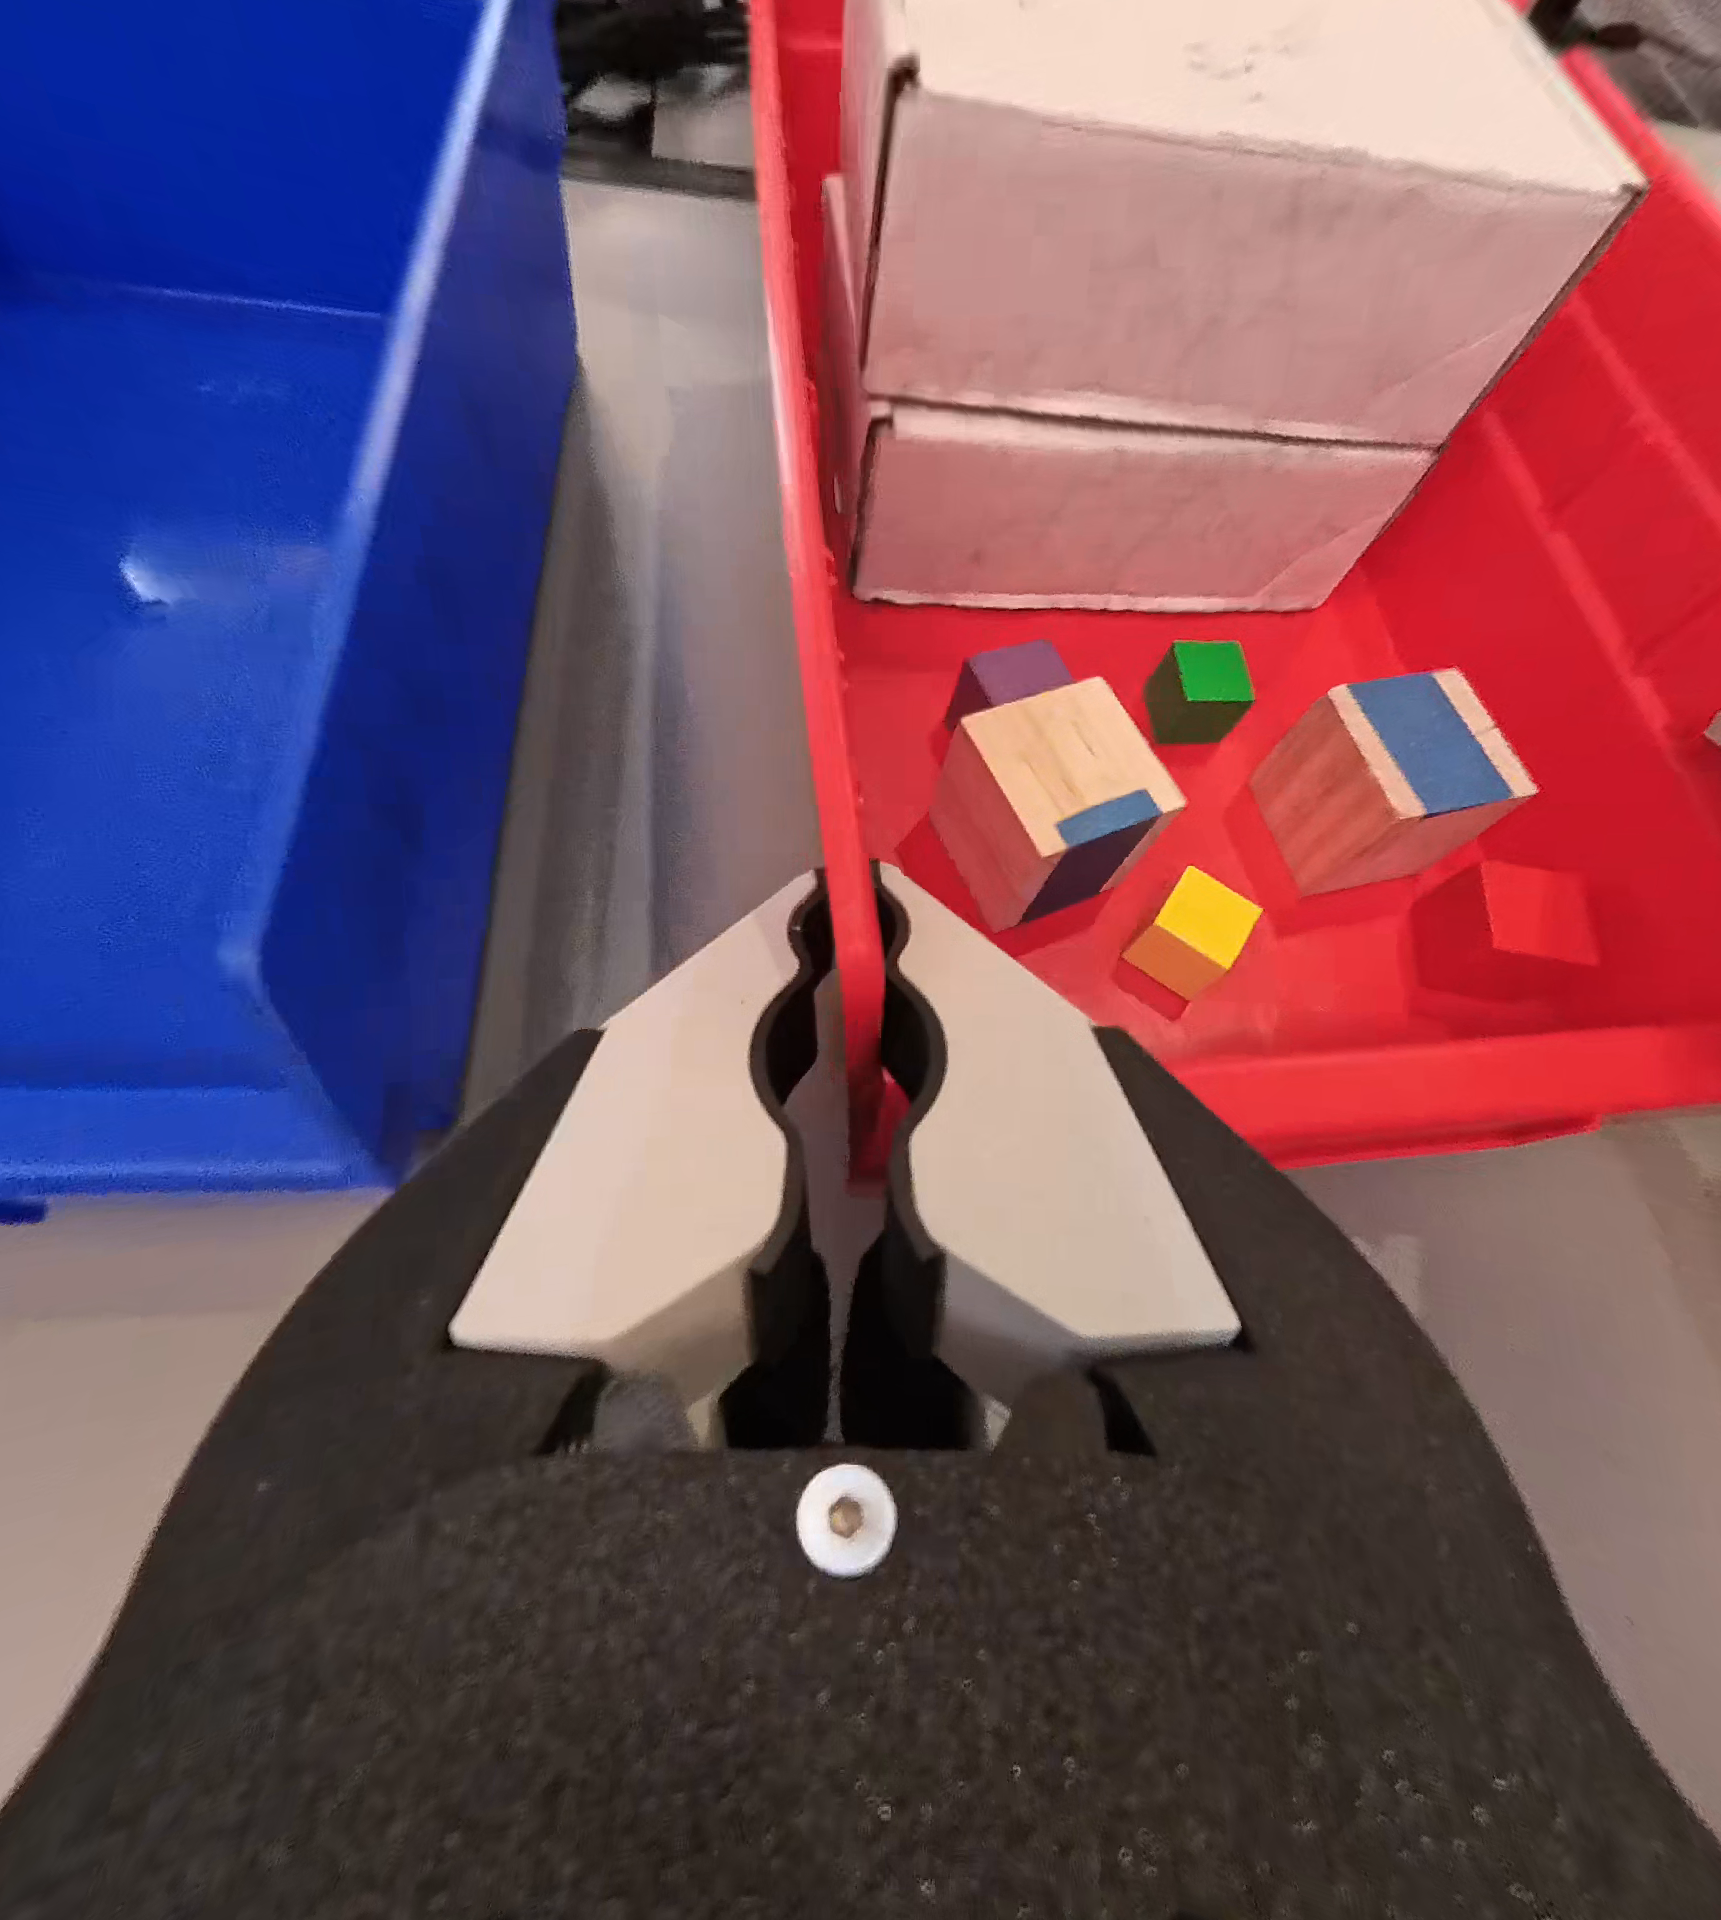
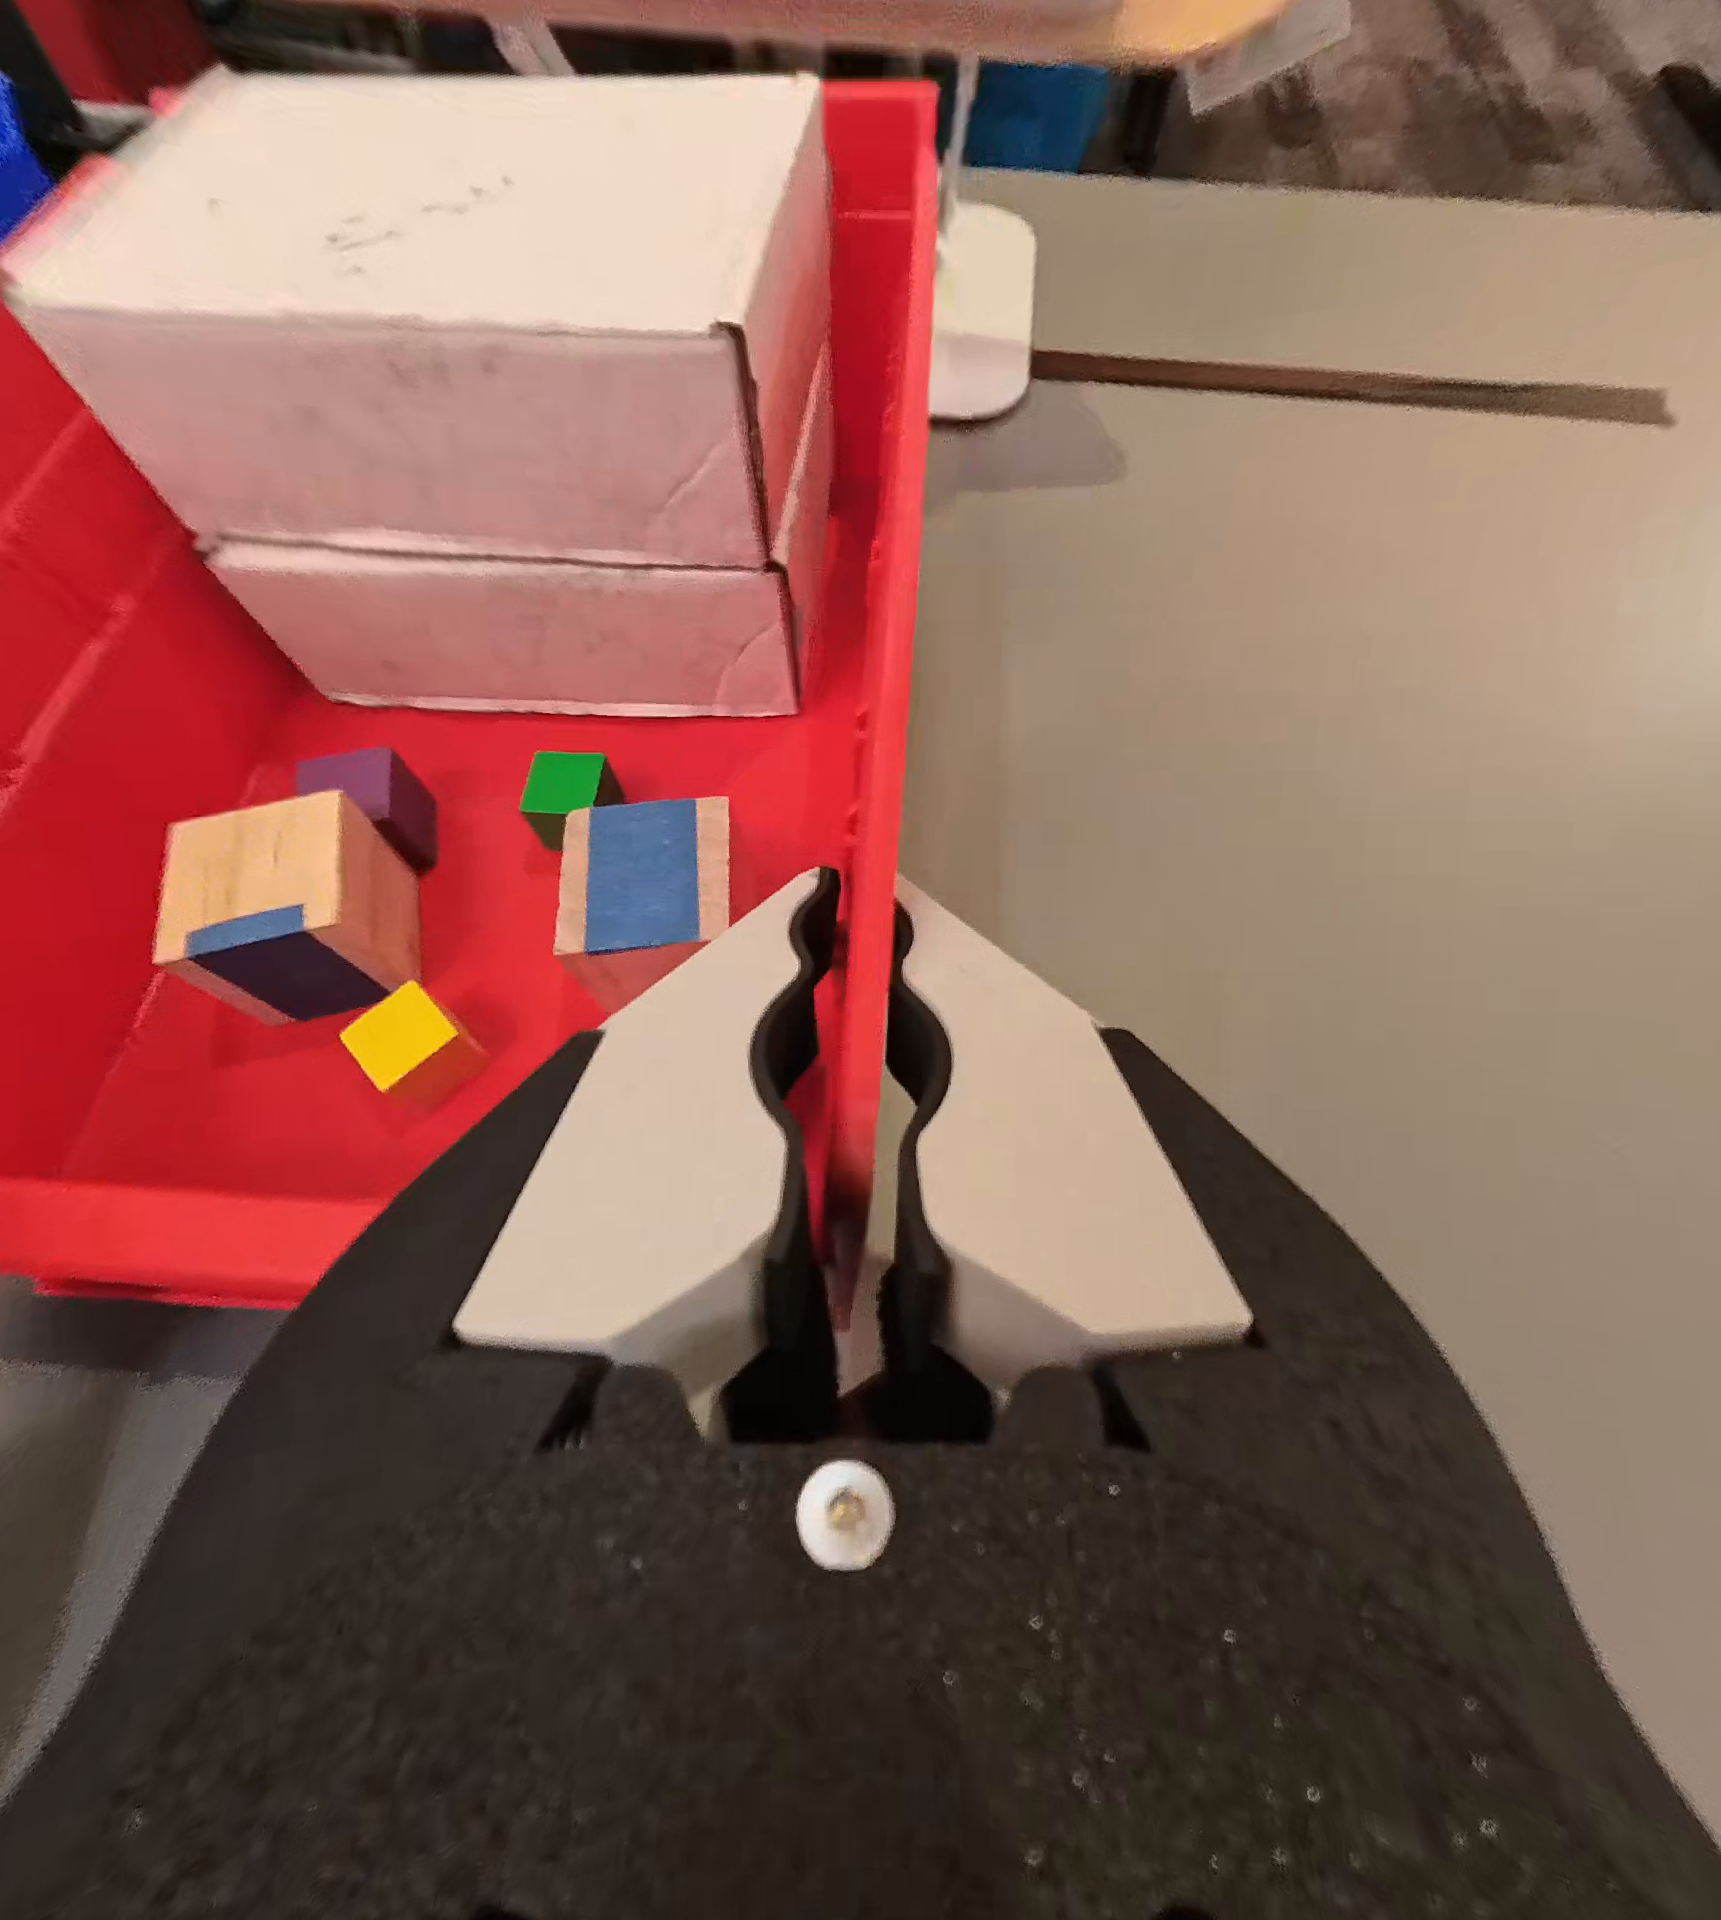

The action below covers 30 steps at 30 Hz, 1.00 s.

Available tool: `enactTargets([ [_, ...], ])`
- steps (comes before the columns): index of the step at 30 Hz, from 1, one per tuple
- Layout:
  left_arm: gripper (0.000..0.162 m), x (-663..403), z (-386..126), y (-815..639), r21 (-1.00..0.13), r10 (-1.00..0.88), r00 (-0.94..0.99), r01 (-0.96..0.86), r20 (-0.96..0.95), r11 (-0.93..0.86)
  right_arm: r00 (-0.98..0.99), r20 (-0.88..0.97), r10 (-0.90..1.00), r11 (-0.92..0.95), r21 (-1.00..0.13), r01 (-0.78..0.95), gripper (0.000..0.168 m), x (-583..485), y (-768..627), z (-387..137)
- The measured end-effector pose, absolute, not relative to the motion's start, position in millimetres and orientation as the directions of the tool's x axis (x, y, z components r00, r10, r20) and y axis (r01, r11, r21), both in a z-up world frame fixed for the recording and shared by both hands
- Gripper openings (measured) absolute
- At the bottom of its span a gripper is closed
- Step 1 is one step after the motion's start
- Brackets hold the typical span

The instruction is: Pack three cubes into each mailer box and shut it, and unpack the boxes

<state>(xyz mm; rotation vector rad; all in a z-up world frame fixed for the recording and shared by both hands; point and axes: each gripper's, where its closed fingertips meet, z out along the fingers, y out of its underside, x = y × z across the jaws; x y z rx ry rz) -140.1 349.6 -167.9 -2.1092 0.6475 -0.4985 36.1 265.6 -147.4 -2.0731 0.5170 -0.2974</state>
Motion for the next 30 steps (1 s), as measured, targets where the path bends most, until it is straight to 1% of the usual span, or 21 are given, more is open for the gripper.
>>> enactTargets([
  [2, 0.005, -145, -167, 354, -0.817, -0.61, 0.784, -0.274, 0.117, -0.508, 0.89, -0.015, -0.456, -0.46, -0.852, -0.25, 0.005, 31, 273, -154],
  [3, 0.013, -144, -167, 352, -0.808, -0.627, 0.767, -0.281, 0.135, -0.518, 0.9, -0.012, -0.437, -0.453, -0.861, -0.231, 0.005, 29, 275, -154],
  [4, 0.025, -141, -161, 347, -0.806, -0.645, 0.743, -0.266, 0.178, -0.529, 0.906, 0.005, -0.423, -0.459, -0.864, -0.209, 0.006, 29, 276, -153],
  [5, 0.031, -140, -144, 344, -0.827, -0.652, 0.724, -0.211, 0.226, -0.521, 0.915, 0.015, -0.402, -0.464, -0.865, -0.19, 0.007, 29, 275, -151],
  [6, 0.032, -143, -117, 345, -0.871, -0.652, 0.713, -0.122, 0.257, -0.476, 0.922, 0.015, -0.388, -0.456, -0.872, -0.178, 0.01, 29, 272, -146],
  [7, 0.031, -152, -84, 347, -0.92, -0.654, 0.711, -0.024, 0.259, -0.392, 0.923, 0.018, -0.385, -0.436, -0.885, -0.164, 0.015, 31, 267, -138],
  [8, 0.031, -167, -51, 352, -0.958, -0.649, 0.726, 0.047, 0.229, -0.284, 0.929, 0.026, -0.37, -0.414, -0.899, -0.14, 0.025, 31, 261, -128],
  [9, 0.031, -187, -25, 359, -0.981, -0.625, 0.761, 0.075, 0.171, -0.177, 0.935, 0.033, -0.354, -0.392, -0.913, -0.117, 0.031, 29, 254, -118],
  [11, 0.035, -238, 5, 381, -0.999, -0.52, 0.854, 0.037, 0.033, -0.002, 0.952, 0.026, -0.305, -0.344, -0.935, -0.085, 0.037, 20, 240, -98],
  [12, 0.038, -262, 7, 394, -0.999, -0.482, 0.876, -0.022, -0.037, 0.038, 0.963, -0.01, -0.269, -0.324, -0.941, -0.1, 0.04, 10, 235, -89],
  [13, 0.039, -282, -3, 408, -0.995, -0.482, 0.871, -0.1, -0.099, 0.023, 0.973, -0.056, -0.222, -0.305, -0.944, -0.124, 0.044, -3, 231, -78],
  [14, 0.04, -301, -24, 421, -0.984, -0.502, 0.855, -0.176, -0.133, -0.04, 0.983, -0.085, -0.165, -0.278, -0.952, -0.129, 0.047, -19, 229, -67],
  [15, 0.04, -324, -50, 435, -0.964, -0.508, 0.851, -0.232, -0.135, -0.132, 0.989, -0.085, -0.122, -0.249, -0.962, -0.114, 0.047, -35, 228, -58],
  [17, 0.05, -368, -96, 459, -0.912, -0.478, 0.874, -0.265, -0.089, -0.313, 0.998, -0.063, -0.019, -0.215, -0.974, -0.066, 0.048, -73, 230, -50],
  [18, 0.051, -380, -111, 467, -0.891, -0.48, 0.875, -0.262, -0.057, -0.37, 0.996, -0.071, 0.048, -0.207, -0.977, -0.06, 0.048, -98, 232, -51],
  [20, 0.049, -386, -130, 482, -0.874, -0.506, 0.863, -0.25, -0.005, -0.417, 0.981, -0.097, 0.168, -0.207, -0.976, -0.061, 0.049, -148, 237, -66],
  [22, 0.041, -374, -143, 494, -0.862, -0.567, 0.824, -0.28, 0.011, -0.423, 0.964, -0.118, 0.24, -0.258, -0.965, -0.054, 0.053, -190, 245, -95],
  [24, 0.039, -359, -158, 503, -0.835, -0.619, 0.785, -0.335, 0.009, -0.437, 0.954, -0.139, 0.265, -0.323, -0.945, -0.048, 0.054, -220, 257, -119],
  [26, 0.021, -349, -167, 506, -0.816, -0.634, 0.771, -0.331, 0.054, -0.473, 0.969, -0.095, 0.229, -0.353, -0.936, -0.008, 0.054, -230, 275, -133],
  [27, 0.004, -351, -168, 507, -0.813, -0.612, 0.786, -0.3, 0.086, -0.499, 0.981, -0.074, 0.177, -0.369, -0.929, -0.003, 0.053, -229, 285, -138],
  [30, 0.002, -358, -169, 492, -0.811, -0.601, 0.789, -0.265, 0.128, -0.522, 0.995, -0.086, 0.045, -0.396, -0.916, -0.061, 0.054, -229, 313, -146],
])
